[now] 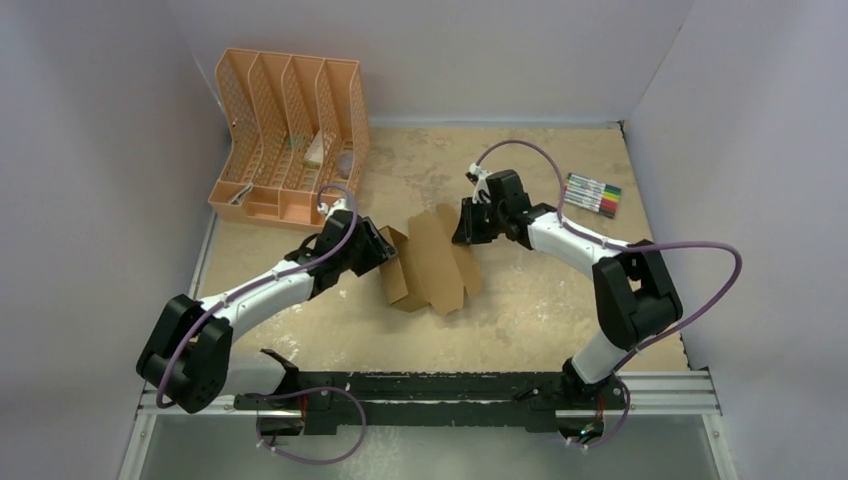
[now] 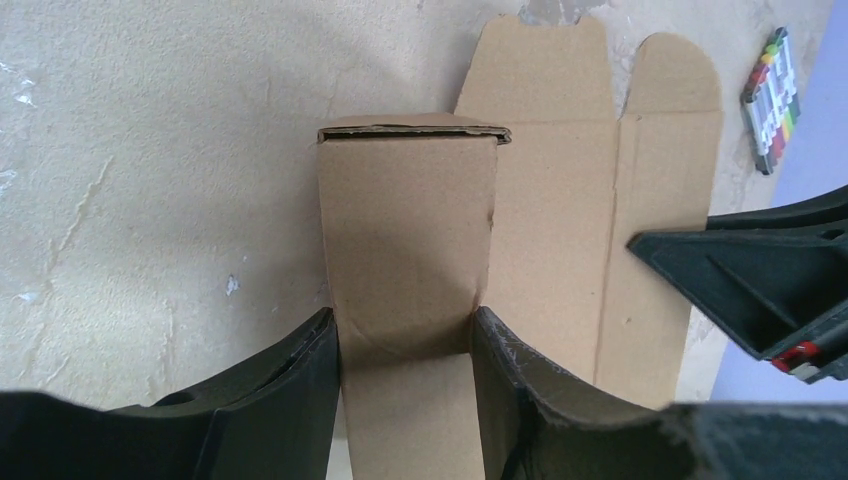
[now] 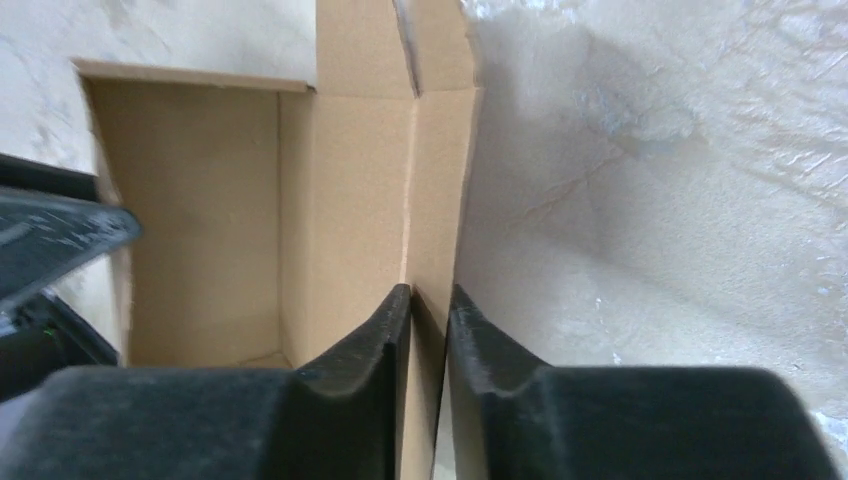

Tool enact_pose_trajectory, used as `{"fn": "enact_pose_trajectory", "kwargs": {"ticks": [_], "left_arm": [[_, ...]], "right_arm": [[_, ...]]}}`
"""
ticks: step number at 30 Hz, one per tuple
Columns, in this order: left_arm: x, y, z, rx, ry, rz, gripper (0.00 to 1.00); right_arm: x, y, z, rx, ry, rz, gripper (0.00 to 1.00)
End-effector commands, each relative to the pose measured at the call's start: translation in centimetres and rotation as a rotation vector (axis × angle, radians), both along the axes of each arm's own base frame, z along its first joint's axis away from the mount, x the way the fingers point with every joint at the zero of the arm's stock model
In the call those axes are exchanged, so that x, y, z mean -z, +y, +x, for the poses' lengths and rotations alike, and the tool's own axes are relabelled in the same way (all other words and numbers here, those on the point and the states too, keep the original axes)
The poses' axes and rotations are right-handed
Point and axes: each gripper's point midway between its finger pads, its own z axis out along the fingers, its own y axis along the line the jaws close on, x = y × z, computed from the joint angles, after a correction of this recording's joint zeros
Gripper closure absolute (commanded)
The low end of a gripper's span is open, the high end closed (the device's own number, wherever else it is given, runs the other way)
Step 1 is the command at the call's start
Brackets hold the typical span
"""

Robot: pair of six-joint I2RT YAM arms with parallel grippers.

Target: Fold the paper box

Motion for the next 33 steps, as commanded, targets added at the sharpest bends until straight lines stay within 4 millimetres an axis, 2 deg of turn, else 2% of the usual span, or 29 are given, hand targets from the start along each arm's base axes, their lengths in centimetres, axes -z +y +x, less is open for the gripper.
{"fn": "enact_pose_trajectory", "kwargs": {"ticks": [1, 4, 7, 8, 15, 18, 20, 24, 29, 33], "left_arm": [[-1.2, -0.6, 0.9, 0.005, -0.053, -0.058, 0.51], [-1.5, -0.3, 1.4, 0.009, -0.069, -0.045, 0.38], [-2.0, 0.1, 1.7, 0.022, -0.084, -0.017, 0.21], [-2.3, 0.3, 1.9, 0.026, -0.095, -0.007, 0.19], [-5.2, 1.3, 2.7, 0.079, -0.212, 0.050, 0.13], [-6.2, 1.2, 2.7, 0.125, -0.249, 0.066, 0.12], [-6.7, 1.5, 2.8, 0.139, -0.268, 0.083, 0.12], [-7.2, 2.3, 2.9, 0.156, -0.294, 0.124, 0.12], [-7.5, 3.8, 3.0, 0.167, -0.323, 0.196, 0.12], [-7.7, 4.7, 2.9, 0.172, -0.351, 0.256, 0.12]], "right_arm": [[-3.5, 0.7, 1.6, -0.068, -0.082, -0.004, 0.88], [-4.7, -0.2, 2.2, -0.093, -0.120, -0.081, 0.98], [-6.2, -0.9, 2.9, -0.134, -0.171, -0.160, 1.00], [-6.6, -1.1, 3.1, -0.157, -0.191, -0.187, 1.00], [-8.4, -3.3, 5.3, -0.319, -0.303, -0.443, 1.00], [-9.7, -3.4, 6.3, -0.370, -0.360, -0.504, 1.00], [-10.5, -3.0, 6.8, -0.426, -0.402, -0.533, 1.00], [-11.2, -0.7, 6.8, -0.563, -0.470, -0.585, 0.99], [-10.9, 2.0, 5.7, -0.715, -0.527, -0.664, 0.97], [-9.7, 3.5, 5.1, -0.818, -0.584, -0.718, 0.95]]}}
